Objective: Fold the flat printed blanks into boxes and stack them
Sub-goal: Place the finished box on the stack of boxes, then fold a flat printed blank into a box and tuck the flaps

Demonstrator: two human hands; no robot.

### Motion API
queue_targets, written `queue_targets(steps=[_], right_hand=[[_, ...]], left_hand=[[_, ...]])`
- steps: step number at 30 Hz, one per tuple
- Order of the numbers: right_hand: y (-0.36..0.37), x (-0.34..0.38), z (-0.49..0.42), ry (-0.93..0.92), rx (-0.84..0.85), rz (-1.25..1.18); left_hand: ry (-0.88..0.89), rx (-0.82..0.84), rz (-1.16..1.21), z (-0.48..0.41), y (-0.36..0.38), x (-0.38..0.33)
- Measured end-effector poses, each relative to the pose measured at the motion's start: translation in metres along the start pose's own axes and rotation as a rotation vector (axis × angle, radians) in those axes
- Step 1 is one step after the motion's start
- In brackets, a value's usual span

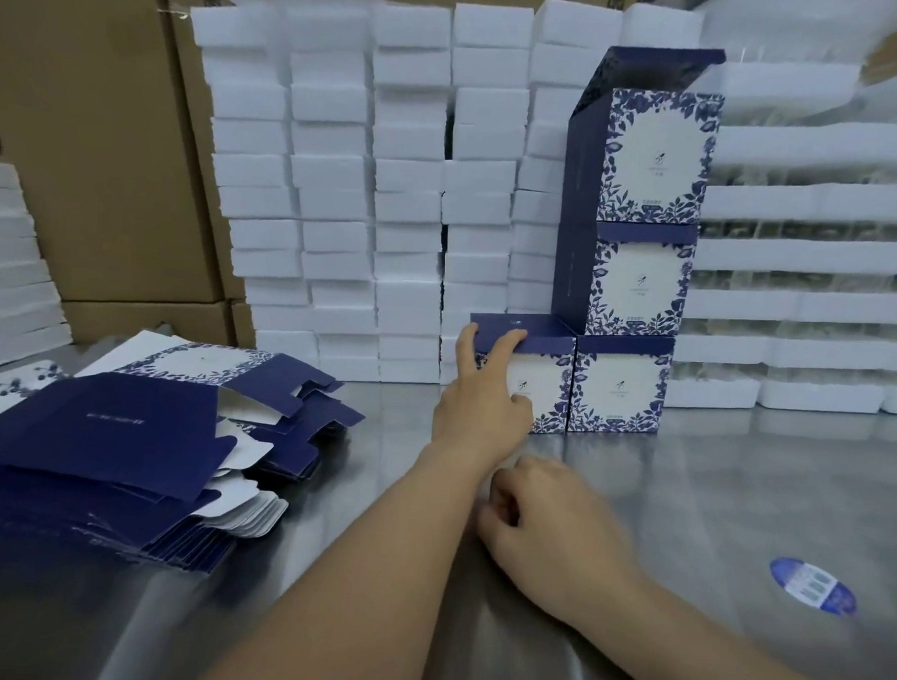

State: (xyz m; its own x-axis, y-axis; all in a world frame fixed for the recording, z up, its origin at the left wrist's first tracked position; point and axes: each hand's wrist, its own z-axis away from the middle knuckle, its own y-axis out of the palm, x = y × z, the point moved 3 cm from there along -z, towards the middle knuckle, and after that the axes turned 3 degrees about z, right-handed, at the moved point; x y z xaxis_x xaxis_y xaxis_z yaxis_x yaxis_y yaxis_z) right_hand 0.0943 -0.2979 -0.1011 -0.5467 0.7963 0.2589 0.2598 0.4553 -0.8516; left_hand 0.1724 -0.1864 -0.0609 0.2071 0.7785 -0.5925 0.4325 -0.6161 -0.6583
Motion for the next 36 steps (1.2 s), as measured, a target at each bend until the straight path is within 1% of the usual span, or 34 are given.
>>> queue_targets(steps=[3,6,7,9,10,11,12,14,16,17,19,21,23,25,30,33,36], right_hand=[[0.000,0.000,0.001,-0.007,0.015,-0.002],[0.000,0.003,0.001,-0.014,0.027,0.033],[0.001,0.002,0.000,-0.009,0.022,0.047],[0.001,0.001,0.000,-0.002,0.009,0.056],[0.001,0.001,0.000,0.001,0.007,0.053],[0.001,0.001,0.000,0.003,0.007,0.050],[0.001,0.001,0.000,0.006,0.006,0.049],[0.002,0.000,-0.001,0.016,0.009,0.051],[0.002,-0.001,-0.002,0.025,0.010,0.049],[0.003,-0.002,-0.002,0.027,0.010,0.047],[0.002,-0.002,-0.002,0.026,0.014,0.046],[0.002,-0.001,-0.002,0.026,0.019,0.039],[0.001,0.000,-0.002,0.032,0.019,0.028],[0.000,0.000,-0.001,0.032,0.018,0.019],[-0.002,-0.001,-0.001,0.024,0.009,-0.019],[-0.003,-0.001,-0.001,0.025,0.006,-0.022],[-0.003,-0.001,-0.001,0.029,0.014,-0.018]], left_hand=[[0.066,-0.051,-0.011,0.013,-0.002,-0.003],[0.096,-0.160,-0.117,0.020,-0.015,0.001],[0.110,-0.181,-0.204,0.018,-0.025,0.003],[0.149,-0.174,-0.491,0.010,-0.049,0.011],[0.152,-0.159,-0.640,0.005,-0.065,0.018],[0.119,-0.141,-0.746,0.001,-0.082,0.027],[0.039,-0.122,-0.804,-0.003,-0.100,0.038],[-0.227,-0.078,-0.809,-0.003,-0.137,0.063],[-0.505,-0.030,-0.739,0.002,-0.170,0.087],[-0.615,-0.017,-0.676,0.006,-0.185,0.098],[-0.756,0.021,-0.563,0.013,-0.210,0.117],[-0.814,0.095,-0.570,0.022,-0.227,0.130],[-0.840,0.161,-0.552,0.032,-0.235,0.136],[-0.858,0.220,-0.469,0.040,-0.235,0.139],[-0.875,0.168,-0.529,0.044,-0.240,0.134],[-0.794,0.215,-0.638,0.034,-0.244,0.114],[-0.604,0.148,-0.674,0.023,-0.264,0.075]])
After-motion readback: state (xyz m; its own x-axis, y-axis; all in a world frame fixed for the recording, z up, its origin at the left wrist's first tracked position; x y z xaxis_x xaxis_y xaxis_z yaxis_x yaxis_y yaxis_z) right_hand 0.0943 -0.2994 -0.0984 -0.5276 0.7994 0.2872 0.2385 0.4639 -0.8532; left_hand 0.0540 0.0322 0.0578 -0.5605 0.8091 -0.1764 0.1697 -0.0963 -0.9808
